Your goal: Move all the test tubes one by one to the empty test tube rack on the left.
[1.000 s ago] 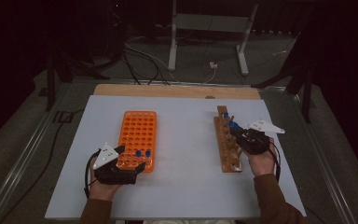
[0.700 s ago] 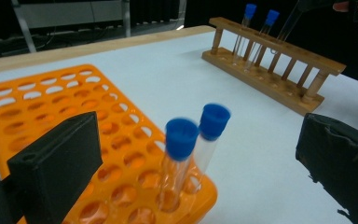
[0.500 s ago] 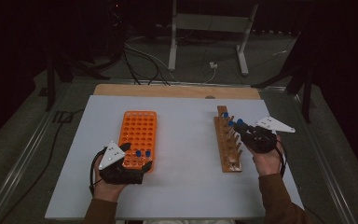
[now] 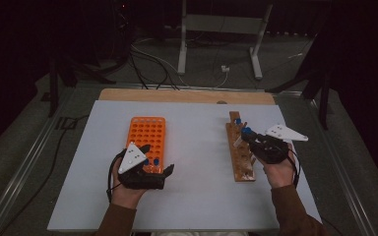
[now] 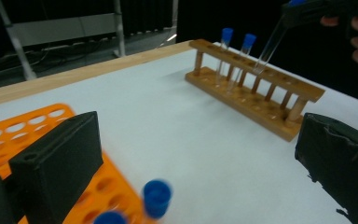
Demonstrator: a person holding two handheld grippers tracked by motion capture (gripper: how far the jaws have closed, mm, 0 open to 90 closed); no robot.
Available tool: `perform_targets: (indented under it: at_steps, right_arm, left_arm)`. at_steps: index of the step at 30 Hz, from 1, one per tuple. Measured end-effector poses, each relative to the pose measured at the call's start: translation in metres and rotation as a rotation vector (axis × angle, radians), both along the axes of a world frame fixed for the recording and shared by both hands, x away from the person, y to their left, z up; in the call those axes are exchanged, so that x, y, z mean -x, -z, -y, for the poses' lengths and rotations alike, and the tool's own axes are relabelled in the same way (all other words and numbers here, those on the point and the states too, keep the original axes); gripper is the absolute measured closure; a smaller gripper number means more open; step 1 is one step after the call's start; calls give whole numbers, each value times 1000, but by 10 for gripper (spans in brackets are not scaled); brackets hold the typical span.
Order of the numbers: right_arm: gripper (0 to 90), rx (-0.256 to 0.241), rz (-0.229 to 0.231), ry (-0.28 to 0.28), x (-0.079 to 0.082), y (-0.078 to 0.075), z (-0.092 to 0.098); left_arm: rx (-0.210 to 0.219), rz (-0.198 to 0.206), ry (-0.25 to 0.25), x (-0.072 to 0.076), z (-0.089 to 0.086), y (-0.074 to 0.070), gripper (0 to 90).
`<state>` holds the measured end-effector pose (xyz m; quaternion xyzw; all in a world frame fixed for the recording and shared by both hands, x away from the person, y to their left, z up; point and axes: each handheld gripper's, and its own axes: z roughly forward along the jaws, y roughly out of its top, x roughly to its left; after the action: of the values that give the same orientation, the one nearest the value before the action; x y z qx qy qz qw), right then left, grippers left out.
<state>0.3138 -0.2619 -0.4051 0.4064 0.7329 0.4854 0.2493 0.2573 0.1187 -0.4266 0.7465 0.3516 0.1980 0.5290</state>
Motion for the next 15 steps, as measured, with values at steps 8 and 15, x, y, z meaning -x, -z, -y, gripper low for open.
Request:
perform_targets:
  at_steps: [8,15]
  right_arm:
    - [773,1,-28,-72,5,2,-19]
    - [773,-13,-54,-136,10,2,-31]
  left_arm:
    - [8,11,39,-3,25,-5,32]
    - [9,28,73,-3,49,-7,71]
